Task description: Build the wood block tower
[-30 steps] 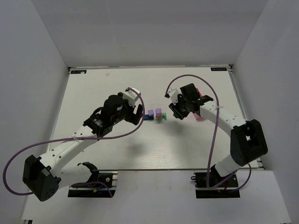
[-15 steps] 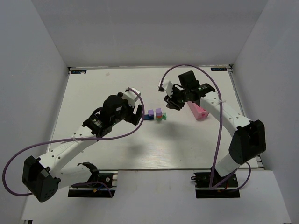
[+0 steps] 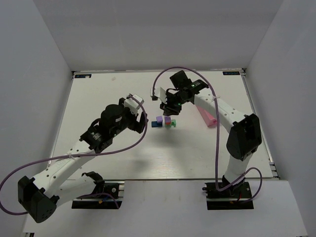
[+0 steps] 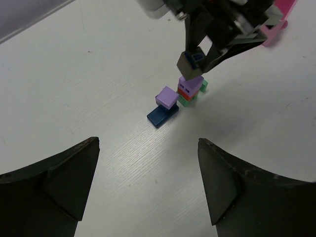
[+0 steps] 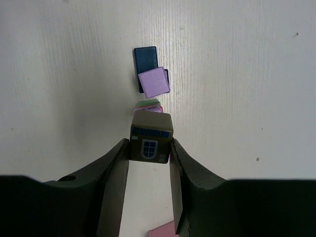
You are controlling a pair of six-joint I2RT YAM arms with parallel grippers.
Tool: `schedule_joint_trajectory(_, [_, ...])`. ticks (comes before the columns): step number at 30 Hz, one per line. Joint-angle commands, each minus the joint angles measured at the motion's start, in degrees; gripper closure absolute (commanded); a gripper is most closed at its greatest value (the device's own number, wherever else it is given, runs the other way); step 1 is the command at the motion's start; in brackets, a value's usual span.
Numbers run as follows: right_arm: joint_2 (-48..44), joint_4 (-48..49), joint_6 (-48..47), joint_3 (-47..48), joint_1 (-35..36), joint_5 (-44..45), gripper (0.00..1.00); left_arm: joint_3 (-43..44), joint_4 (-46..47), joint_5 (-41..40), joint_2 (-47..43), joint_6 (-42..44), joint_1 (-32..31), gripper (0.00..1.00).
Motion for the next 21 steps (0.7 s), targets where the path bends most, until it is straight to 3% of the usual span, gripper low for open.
schedule_joint_trajectory(1, [2.7,-2.7,-2.0,5.9,1.5,0.6,0.98,-0.7,1.8,-1.5,-3.0,0.9,0.2,0.10])
schedule_joint_trajectory(21, [15.7,-9.1,-6.3,18.7,7.5,6.5,0.96,-2.3,2.9,-0.4,-6.7,1.4,0.2,0.11])
